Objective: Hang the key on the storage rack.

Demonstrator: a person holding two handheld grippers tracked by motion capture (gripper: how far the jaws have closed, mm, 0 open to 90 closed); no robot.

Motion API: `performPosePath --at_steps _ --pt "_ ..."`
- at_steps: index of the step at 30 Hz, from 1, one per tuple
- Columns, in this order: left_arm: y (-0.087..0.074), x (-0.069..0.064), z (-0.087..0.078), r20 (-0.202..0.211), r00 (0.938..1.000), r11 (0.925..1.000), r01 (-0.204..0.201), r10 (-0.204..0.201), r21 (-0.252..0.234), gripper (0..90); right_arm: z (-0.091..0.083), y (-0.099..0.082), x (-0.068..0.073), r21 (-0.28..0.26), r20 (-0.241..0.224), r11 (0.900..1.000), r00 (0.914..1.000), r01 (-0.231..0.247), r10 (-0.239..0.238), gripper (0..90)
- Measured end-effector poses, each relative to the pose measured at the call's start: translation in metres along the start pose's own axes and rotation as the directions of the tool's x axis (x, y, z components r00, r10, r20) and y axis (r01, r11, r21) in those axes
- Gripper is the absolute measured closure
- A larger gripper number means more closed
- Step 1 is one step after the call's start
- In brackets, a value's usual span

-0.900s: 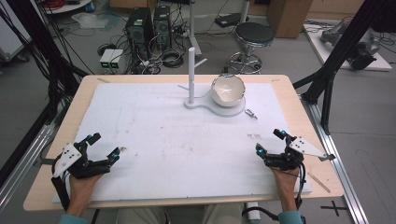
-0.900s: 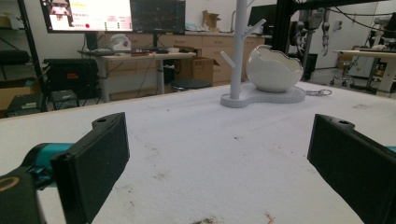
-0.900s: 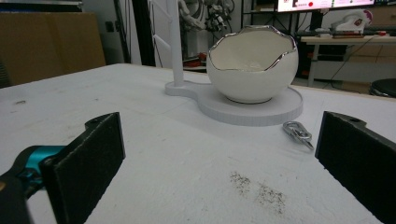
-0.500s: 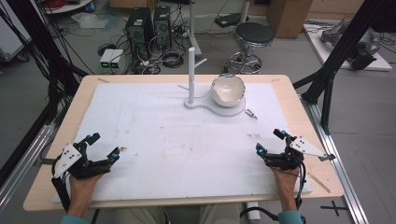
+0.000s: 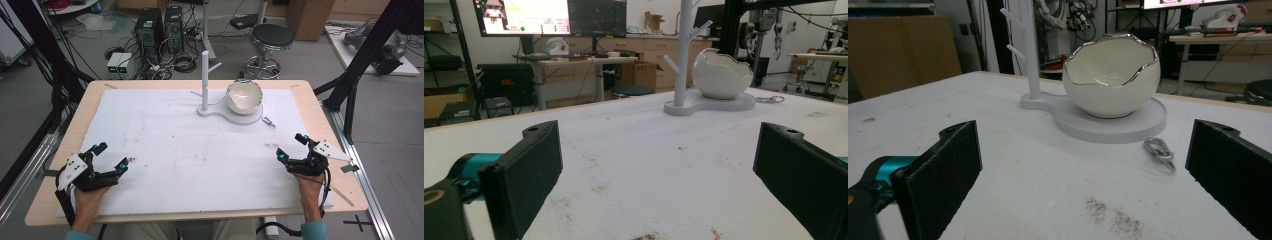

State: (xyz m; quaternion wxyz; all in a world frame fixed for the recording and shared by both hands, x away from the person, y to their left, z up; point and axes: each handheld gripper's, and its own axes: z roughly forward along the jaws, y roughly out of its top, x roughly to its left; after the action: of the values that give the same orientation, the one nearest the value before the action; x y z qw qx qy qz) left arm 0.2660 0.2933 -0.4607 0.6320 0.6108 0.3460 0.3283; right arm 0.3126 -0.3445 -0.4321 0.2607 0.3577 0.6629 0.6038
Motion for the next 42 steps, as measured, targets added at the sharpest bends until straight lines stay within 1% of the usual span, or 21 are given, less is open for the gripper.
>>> performPosePath --at_steps 2,4,6,10,11,15,19,20,22,24,25,28,30,33,34,35,37,38,40,41,42 --pt "0.0 0.0 0.0 -0.001 1.0 1.0 0.002 -0.002 -0.004 6.0 0.001 0.009 -0.002 0.012 0.015 0.9998 0.9998 0.015 -0.015 0.6" --pt "0.0 0.0 0.0 0.002 1.0 1.0 0.007 -0.007 0.0 6.0 0.002 0.018 -0.005 0.015 0.026 0.9997 0.9995 0.017 -0.017 0.6" --pt "0.0 0.0 0.0 0.003 1.0 1.0 0.005 -0.005 0.002 6.0 0.004 0.03 -0.01 0.037 0.027 0.999 0.9993 0.024 -0.025 0.6" --pt "0.0 0.0 0.001 0.004 1.0 0.9999 -0.001 0.001 0.012 6.0 0.012 0.057 -0.02 0.099 0.015 0.9929 0.9976 0.066 -0.068 0.6" --pt "0.0 0.0 0.001 0.002 1.0 0.9999 0.0 0.0 0.013 6.0 0.014 0.063 -0.022 0.111 0.014 0.9903 0.9963 0.083 -0.085 0.6" --pt "0.0 0.0 0.002 0.0 1.0 0.9999 0.002 -0.002 0.017 6.0 0.027 0.082 -0.029 0.174 0.013 0.9785 0.9933 0.111 -0.115 0.6" --pt "0.001 0.0 0.002 0.002 1.0 0.9998 0.004 -0.004 0.02 6.0 0.043 0.097 -0.037 0.249 -0.001 0.9589 0.9901 0.136 -0.141 0.6" --pt "0.001 0.0 0.002 0.0 1.0 0.9998 0.004 -0.004 0.022 6.0 0.048 0.101 -0.039 0.271 -0.009 0.9533 0.9906 0.134 -0.136 0.6" --pt "0.001 0.0 0.002 0.001 1.0 0.9997 0.005 -0.005 0.023 6.0 0.055 0.108 -0.043 0.291 -0.018 0.9459 0.9894 0.143 -0.144 0.6" --pt "0.001 0.0 0.002 0.001 1.0 0.9997 0.004 -0.004 0.023 6.0 0.065 0.115 -0.047 0.34 -0.029 0.9267 0.9868 0.159 -0.159 0.6" --pt "0.001 0.0 0.002 0.001 1.0 0.9997 0.004 -0.004 0.023 6.0 0.068 0.117 -0.049 0.357 -0.032 0.9202 0.9868 0.16 -0.159 0.6" --pt "0.001 0.0 0.002 0.0 1.0 0.9997 0.004 -0.004 0.024 6.0 0.082 0.123 -0.054 0.42 -0.044 0.889 0.9826 0.182 -0.18 0.6" --pt "0.001 0.0 0.003 -0.002 1.0 0.9997 0.008 -0.008 0.021 6.0 0.091 0.126 -0.057 0.452 -0.059 0.8713 0.9811 0.191 -0.185 0.6" --pt "0.001 0.0 0.002 -0.001 1.0 0.9997 0.008 -0.008 0.022 6.0 0.104 0.128 -0.059 0.508 -0.081 0.8361 0.9776 0.208 -0.195 0.6" --pt "0.001 0.0 0.002 -0.001 1.0 0.9997 0.008 -0.008 0.023 6.0 0.108 0.127 -0.06 0.519 -0.092 0.8282 0.9774 0.21 -0.191 0.6" --pt "0.001 0.0 0.002 -0.001 1.0 0.9997 0.008 -0.008 0.023 6.0 0.11 0.127 -0.061 0.52 -0.1 0.8263 0.9763 0.216 -0.192 0.6" --pt "0.001 0.0 0.003 -0.001 1.0 0.9997 0.008 -0.008 0.021 6.0 0.117 0.123 -0.063 0.532 -0.106 0.819 0.9766 0.215 -0.187 0.6" --pt "0.001 0.0 0.003 -0.002 1.0 0.9997 0.008 -0.008 0.021 6.0 0.12 0.121 -0.064 0.544 -0.107 0.8121 0.9773 0.212 -0.183 0.6" --pt "0.001 0.0 0.002 -0.001 1.0 0.9997 0.006 -0.005 0.023 6.0 0.125 0.115 -0.068 0.577 -0.099 0.7891 0.9768 0.212 -0.19 0.6" --pt "0.001 0.0 0.002 -0.002 1.0 0.9997 0.005 -0.005 0.023 6.0 0.127 0.113 -0.069 0.586 -0.105 0.7816 0.9767 0.213 -0.187 0.6" --pt "0.001 0.0 0.002 -0.001 1.0 0.9997 0.005 -0.005 0.023 6.0 0.13 0.109 -0.071 0.606 -0.118 0.7668 0.977 0.213 -0.178 0.6"
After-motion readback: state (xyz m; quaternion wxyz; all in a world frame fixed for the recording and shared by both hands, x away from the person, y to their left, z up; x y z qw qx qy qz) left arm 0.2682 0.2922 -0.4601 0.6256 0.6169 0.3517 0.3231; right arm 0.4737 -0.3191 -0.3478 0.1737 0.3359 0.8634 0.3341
